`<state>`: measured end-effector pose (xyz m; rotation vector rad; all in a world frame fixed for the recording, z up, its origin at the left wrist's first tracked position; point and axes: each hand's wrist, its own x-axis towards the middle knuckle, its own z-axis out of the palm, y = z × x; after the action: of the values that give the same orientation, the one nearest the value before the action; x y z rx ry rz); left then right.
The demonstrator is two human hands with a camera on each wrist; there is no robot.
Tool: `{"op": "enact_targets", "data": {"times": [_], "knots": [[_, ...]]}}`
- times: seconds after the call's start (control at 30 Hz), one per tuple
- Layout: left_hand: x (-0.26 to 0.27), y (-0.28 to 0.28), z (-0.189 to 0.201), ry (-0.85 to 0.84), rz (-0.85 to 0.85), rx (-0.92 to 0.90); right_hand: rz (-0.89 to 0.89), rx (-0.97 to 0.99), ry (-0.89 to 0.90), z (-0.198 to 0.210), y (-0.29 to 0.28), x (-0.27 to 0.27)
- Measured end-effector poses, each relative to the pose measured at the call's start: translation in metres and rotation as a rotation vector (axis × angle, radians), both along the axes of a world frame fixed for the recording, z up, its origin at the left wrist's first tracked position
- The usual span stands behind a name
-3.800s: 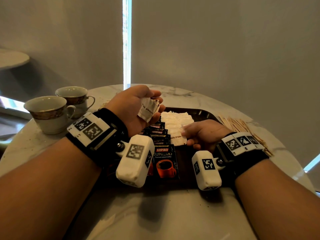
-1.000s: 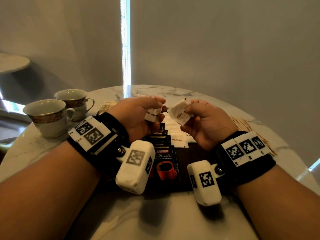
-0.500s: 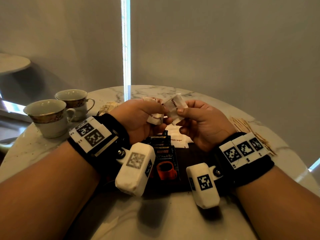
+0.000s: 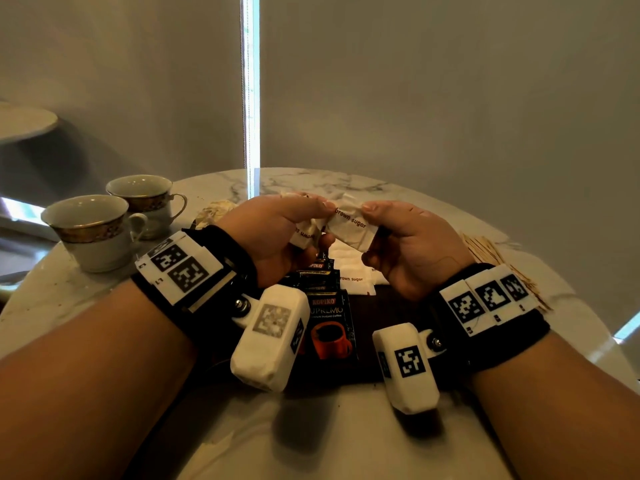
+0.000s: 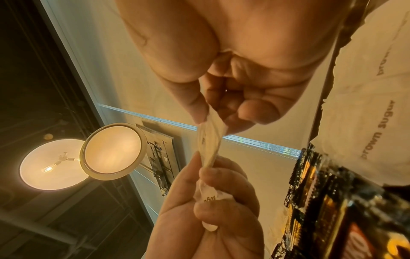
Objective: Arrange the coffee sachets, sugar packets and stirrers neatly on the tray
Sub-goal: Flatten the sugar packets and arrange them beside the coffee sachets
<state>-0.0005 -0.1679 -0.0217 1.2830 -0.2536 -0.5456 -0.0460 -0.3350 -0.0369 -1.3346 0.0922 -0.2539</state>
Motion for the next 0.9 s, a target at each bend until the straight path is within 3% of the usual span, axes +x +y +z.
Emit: {"op": "enact_targets", "data": {"times": [0.3,0.57,0.73,0.9], "knots": [[0.0,0.0,-0.001,0.022,0.026,0.005,-0.009,0.002,-0.01,0.003,-0.023,0.005],[0.005,0.001,0.0,0.066,0.043,-0.015,-0.285,-0.053,0.195,-0.007,-0.085,0.019],[0.006,0.001,-0.001,0.062,0.037,-0.024,-0.122,-0.005,0.493,-0.021,-0.093,0.014],[0.006,0.002,-0.001,0.062,0.027,-0.027,-0.041,-0.078,0.548,-0.017,-0.089,0.011]]}}
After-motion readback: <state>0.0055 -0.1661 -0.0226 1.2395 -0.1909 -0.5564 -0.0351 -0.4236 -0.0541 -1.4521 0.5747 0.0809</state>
